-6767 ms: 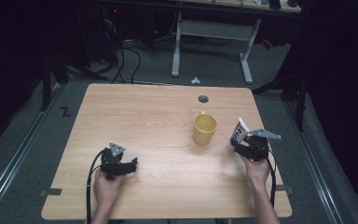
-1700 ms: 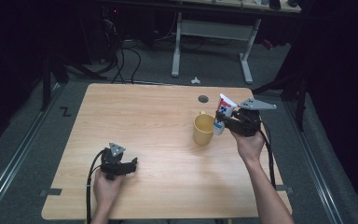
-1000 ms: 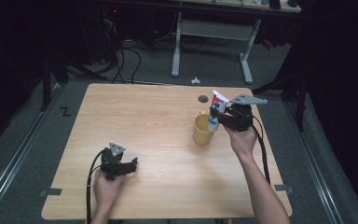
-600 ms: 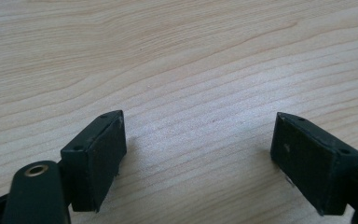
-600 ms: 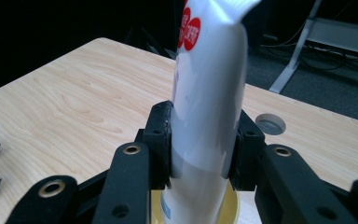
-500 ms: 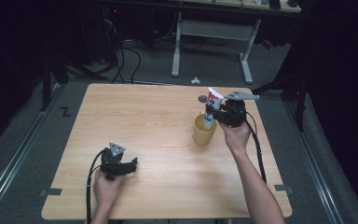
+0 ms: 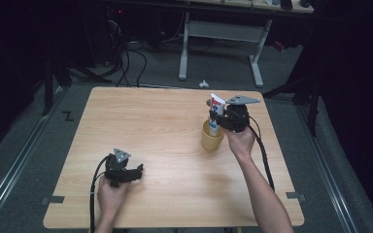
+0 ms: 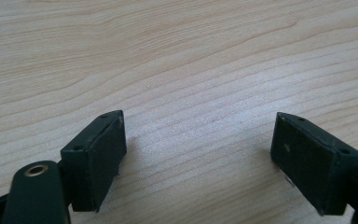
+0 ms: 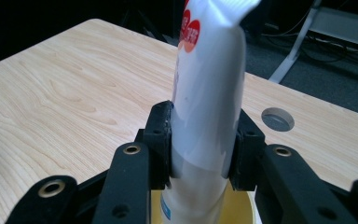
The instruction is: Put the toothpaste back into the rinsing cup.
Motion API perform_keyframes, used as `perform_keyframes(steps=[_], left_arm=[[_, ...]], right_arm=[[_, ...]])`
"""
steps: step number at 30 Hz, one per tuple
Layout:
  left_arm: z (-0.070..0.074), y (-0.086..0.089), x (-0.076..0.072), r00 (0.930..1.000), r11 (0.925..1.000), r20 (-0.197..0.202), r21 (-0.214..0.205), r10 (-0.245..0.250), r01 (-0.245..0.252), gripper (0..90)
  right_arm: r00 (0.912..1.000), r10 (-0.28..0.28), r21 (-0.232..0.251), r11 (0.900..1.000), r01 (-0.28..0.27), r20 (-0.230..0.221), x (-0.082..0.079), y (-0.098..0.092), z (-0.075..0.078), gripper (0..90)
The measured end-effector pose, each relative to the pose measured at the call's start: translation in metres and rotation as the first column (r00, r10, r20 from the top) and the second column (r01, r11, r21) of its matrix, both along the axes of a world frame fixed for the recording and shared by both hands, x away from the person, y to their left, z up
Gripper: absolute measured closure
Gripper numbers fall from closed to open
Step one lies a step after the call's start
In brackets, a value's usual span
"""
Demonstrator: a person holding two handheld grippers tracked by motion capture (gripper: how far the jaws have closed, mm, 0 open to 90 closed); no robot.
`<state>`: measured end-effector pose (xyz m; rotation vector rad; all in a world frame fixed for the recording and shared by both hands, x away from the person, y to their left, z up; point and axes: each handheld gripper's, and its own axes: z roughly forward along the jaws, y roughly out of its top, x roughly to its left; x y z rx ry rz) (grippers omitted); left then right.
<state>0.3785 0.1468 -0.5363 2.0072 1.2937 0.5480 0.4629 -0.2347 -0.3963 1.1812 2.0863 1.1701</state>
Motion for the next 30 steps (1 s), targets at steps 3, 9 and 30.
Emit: perform_keyframes(steps=[3,9,30], left_arm=[[0.0,0.0,0.0,1.0,1.0,0.001,-0.001,0.001,-0.001,18.5],[0.0,0.0,0.0,1.0,1.0,-0.001,0.0,-0.001,0.001,18.5],[0.0,0.0,0.0,1.0,1.0,0.0,0.001,-0.002,0.002,18.5]], right_arm=[[1.0,-0.003,-0.005,1.0,0.003,-0.008,0.001,0.0,-0.004,66.0],[0.9996,-0.009,-0.016,0.9998,0.008,-0.028,0.003,0.0,-0.011,66.0],[0.9976,-0.001,-0.055,0.9985,-0.003,-0.07,0.007,0.008,-0.027,66.2]])
